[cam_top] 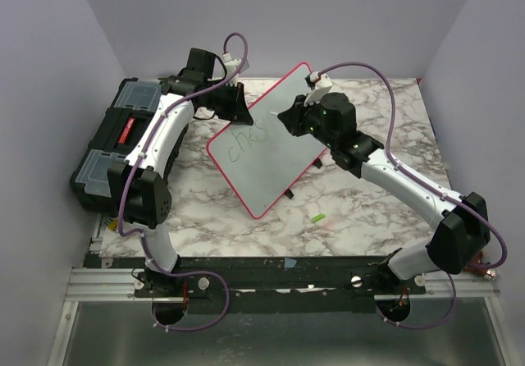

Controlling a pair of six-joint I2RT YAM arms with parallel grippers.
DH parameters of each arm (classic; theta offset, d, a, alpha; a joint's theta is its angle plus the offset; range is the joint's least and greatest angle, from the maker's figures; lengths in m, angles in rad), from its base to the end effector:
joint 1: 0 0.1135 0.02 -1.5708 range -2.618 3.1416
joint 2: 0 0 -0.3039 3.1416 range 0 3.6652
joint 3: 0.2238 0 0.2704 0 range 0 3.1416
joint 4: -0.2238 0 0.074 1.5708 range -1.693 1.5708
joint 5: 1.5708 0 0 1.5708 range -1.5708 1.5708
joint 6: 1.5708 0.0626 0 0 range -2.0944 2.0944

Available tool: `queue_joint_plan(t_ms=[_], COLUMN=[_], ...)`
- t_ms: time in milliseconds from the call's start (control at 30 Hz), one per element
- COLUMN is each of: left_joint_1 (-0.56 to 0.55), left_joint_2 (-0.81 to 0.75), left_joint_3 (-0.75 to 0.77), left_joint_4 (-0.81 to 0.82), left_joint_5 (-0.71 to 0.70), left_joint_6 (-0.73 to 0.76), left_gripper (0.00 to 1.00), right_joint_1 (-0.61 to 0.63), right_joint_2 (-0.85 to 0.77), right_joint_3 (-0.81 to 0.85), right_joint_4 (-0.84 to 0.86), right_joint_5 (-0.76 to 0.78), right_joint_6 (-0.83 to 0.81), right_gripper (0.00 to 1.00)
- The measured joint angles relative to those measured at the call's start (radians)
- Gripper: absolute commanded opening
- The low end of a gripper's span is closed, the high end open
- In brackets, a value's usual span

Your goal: Write a sentence on the whiteboard

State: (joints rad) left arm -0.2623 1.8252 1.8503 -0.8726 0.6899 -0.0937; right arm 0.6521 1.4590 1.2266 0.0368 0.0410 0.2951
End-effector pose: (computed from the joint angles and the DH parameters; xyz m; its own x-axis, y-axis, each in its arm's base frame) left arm 0.4141 -0.1524 0.3826 -0.7776 0.1341 -0.6143 0.5365 0.6511 -0.5369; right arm 0.3119 0.2349 0.3866 -0.3148 0.1252 -0.9408 -0.5046 0.8175 0.2777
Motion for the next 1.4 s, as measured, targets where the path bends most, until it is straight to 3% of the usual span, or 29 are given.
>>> queue_joint_plan(t_ms=[300,967,1400], left_joint_1=[0.0,0.0,0.0], left_joint_2=[0.0,0.0,0.0], left_joint_3=[0.0,0.0,0.0], left_joint_4=[0.0,-0.001,-0.001], left_joint_5=[-0.001,-0.001,-0.002], left_joint_6=[0.0,0.0,0.0], left_gripper=[0.0,0.0,0.0], right_joint_1=[0.0,0.0,0.0], right_joint_2=[0.001,0.029,0.028], right_joint_3=[-0.023,-0.035,-0.064], right_joint_4=[0.021,0.021,0.045], right_joint_5=[-0.093,-0.045,-0.127], right_joint_6=[0.015,0.031,0.049], right_gripper=[0.01,0.01,0.01])
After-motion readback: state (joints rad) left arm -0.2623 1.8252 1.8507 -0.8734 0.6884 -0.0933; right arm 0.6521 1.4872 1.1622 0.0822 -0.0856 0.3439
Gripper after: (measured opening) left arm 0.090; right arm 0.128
